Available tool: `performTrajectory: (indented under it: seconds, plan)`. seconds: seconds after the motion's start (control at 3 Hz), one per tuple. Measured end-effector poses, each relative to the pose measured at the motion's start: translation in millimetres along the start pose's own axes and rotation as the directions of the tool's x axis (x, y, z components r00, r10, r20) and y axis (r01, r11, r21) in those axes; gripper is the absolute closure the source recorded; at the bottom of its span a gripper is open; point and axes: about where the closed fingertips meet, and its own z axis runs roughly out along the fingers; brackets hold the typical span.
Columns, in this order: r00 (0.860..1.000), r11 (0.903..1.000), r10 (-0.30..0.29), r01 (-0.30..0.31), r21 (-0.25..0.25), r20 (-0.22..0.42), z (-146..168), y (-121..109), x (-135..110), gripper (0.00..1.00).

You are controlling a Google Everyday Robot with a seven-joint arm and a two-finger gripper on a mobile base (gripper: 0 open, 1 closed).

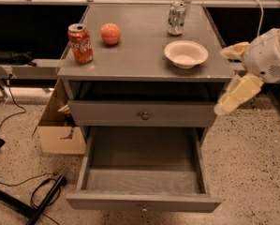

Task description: Place coke can into middle drawer

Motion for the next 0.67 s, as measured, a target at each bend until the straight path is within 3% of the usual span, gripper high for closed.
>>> performTrajectory:
  seconds: [0.33, 0.67]
  plan:
    - [0.944, 1.0000, 0.003, -0.001, -0.007, 0.329, 44.5, -37.5, -43.8, 0.00]
    - [0.856, 0.9973, 0.073, -0.062, -0.039, 0.512, 76.2, -56.0, -108.2, 0.00]
